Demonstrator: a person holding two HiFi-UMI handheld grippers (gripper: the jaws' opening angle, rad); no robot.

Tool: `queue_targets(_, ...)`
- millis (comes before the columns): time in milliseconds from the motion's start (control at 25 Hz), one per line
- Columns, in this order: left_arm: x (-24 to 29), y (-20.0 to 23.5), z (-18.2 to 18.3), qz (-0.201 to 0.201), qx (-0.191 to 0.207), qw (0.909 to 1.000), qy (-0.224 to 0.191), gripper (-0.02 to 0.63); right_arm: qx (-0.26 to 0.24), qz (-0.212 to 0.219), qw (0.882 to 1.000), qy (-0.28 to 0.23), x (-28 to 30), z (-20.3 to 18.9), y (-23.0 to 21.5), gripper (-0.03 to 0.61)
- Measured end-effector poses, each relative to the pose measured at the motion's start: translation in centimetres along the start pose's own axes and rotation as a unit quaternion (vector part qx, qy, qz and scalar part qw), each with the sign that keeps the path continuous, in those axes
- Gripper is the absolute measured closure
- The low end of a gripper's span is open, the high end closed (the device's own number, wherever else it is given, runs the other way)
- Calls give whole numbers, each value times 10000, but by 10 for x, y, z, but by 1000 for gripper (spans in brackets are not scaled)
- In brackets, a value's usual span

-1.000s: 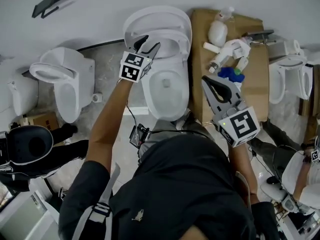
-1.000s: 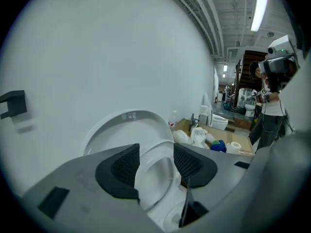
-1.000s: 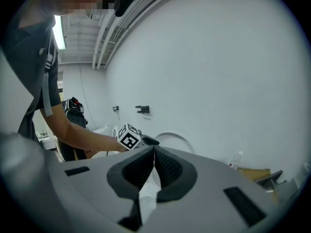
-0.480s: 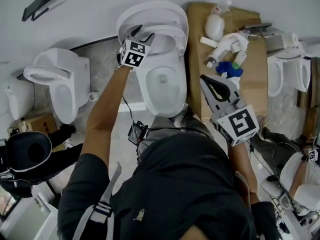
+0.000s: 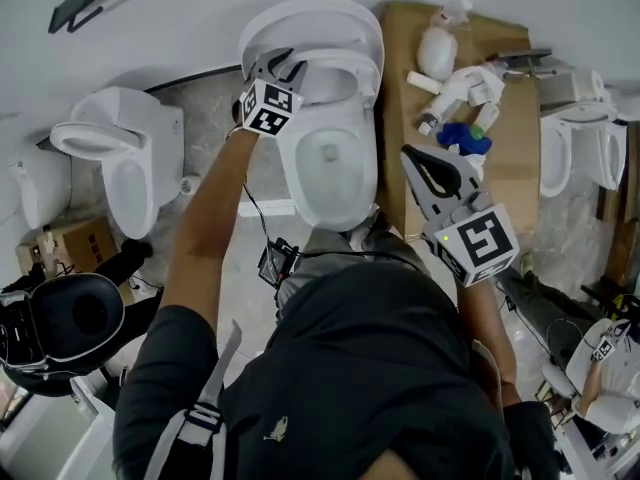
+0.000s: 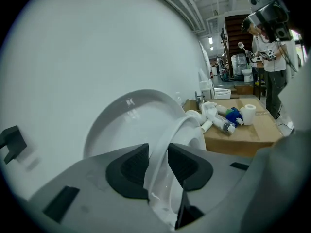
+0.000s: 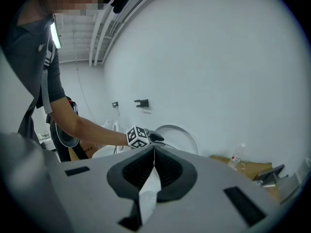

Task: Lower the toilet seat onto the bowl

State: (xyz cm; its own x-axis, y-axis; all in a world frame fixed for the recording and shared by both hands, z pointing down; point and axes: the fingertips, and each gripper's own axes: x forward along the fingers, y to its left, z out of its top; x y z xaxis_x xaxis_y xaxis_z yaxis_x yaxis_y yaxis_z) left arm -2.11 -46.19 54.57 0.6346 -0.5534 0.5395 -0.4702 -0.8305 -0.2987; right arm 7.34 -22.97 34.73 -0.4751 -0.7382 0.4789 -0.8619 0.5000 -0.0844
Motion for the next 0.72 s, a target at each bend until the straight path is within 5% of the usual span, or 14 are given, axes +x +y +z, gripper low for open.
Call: queue_targets(720,-34,-36,-3,140,32,9998,102,488,-19,314,9994,-112,-3,-10,-4,571)
